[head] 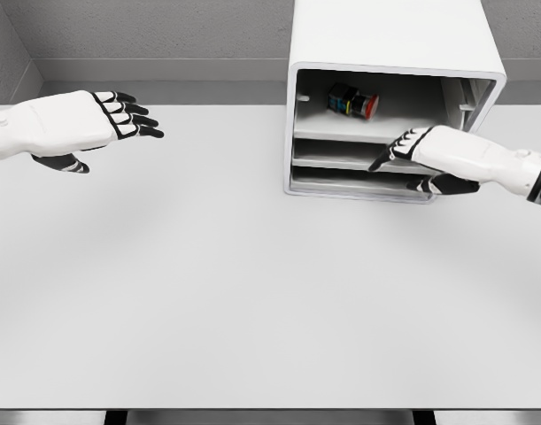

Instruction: Slide open multi-storey tabletop storage cabinets and put open load switch and slide close multi-storey tabletop storage cabinets

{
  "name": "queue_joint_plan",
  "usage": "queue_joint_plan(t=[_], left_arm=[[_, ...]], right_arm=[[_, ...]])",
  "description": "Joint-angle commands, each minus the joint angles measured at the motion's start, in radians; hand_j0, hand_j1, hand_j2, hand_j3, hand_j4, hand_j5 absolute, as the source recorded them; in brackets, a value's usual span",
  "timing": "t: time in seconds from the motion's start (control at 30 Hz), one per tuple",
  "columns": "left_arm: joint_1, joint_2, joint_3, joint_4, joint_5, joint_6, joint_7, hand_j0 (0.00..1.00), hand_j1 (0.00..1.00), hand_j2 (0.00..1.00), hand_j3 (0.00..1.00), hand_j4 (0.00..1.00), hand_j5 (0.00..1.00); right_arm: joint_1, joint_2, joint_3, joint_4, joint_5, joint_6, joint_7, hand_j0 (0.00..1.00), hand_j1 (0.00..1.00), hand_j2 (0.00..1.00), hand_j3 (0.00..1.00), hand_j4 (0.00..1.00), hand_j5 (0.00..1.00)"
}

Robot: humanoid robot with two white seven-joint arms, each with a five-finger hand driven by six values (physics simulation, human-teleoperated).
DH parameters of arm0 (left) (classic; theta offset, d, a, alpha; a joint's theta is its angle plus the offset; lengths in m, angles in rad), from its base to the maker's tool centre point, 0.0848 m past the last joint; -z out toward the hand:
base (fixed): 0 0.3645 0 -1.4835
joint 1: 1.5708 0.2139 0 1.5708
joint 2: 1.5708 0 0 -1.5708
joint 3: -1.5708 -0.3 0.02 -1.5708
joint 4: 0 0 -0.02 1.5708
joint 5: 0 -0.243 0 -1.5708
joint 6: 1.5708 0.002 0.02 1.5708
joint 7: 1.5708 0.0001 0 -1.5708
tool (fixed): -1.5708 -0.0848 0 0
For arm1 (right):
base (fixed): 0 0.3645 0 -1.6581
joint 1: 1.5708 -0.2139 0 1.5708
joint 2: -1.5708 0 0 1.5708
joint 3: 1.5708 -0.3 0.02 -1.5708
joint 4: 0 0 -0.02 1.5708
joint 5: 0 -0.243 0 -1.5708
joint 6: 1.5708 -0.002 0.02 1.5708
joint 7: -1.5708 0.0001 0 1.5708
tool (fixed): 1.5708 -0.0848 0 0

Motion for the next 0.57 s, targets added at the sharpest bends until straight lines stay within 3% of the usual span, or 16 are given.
queue_joint_plan(t=[0.0, 0.1, 0.2, 0.23, 0.27, 0.33, 0.4, 0.53], left_arm=[[0.000, 0.002, 0.001, 0.000, 0.005, 0.002, 0.001, 1.00, 1.00, 1.00, 1.00, 1.00, 1.00], [0.000, 0.002, 0.001, 0.000, 0.005, 0.002, 0.001, 1.00, 1.00, 1.00, 1.00, 1.00, 1.00], [0.000, 0.002, 0.001, 0.002, 0.005, 0.002, 0.001, 1.00, 1.00, 1.00, 1.00, 1.00, 1.00], [0.000, 0.000, 0.001, 0.002, 0.005, 0.002, 0.001, 1.00, 1.00, 1.00, 1.00, 1.00, 1.00], [0.000, 0.002, 0.001, 0.000, 0.005, 0.002, 0.001, 1.00, 1.00, 1.00, 1.00, 1.00, 1.00], [0.000, 0.002, 0.001, 0.000, 0.005, 0.002, 0.001, 1.00, 1.00, 1.00, 1.00, 1.00, 1.00], [0.000, 0.002, 0.001, 0.002, 0.005, 0.002, 0.001, 1.00, 1.00, 1.00, 1.00, 1.00, 1.00], [0.000, 0.002, 0.001, 0.002, 0.006, 0.002, 0.001, 1.00, 1.00, 1.00, 1.00, 1.00, 1.00]], right_arm=[[0.000, -0.001, 0.004, 0.006, -0.007, 0.002, 0.000, 0.72, 0.72, 0.72, 0.72, 0.72, 0.72], [0.005, -0.007, 0.004, -0.002, -0.010, 0.002, 0.000, 0.72, 0.72, 0.72, 0.72, 0.72, 0.72], [0.020, -0.035, -0.003, -0.069, -0.016, 0.002, -0.002, 0.77, 0.77, 0.77, 0.77, 0.77, 0.77], [0.037, -0.061, -0.007, -0.079, -0.019, 0.002, -0.002, 0.81, 0.81, 0.81, 0.81, 0.81, 0.81], [0.069, -0.081, -0.021, -0.123, -0.018, 0.002, -0.004, 0.92, 0.92, 0.92, 0.92, 0.92, 0.92], [0.149, -0.107, -0.113, -0.171, -0.019, 0.002, -0.005, 0.98, 0.98, 0.98, 0.98, 0.98, 0.98], [0.241, -0.107, -0.206, -0.214, -0.019, 0.002, -0.005, 0.98, 0.98, 0.98, 0.98, 0.98, 0.98], [0.255, -0.121, -0.228, -0.215, -0.041, 0.002, -0.005, 0.98, 0.98, 0.98, 0.98, 0.98, 0.98]])
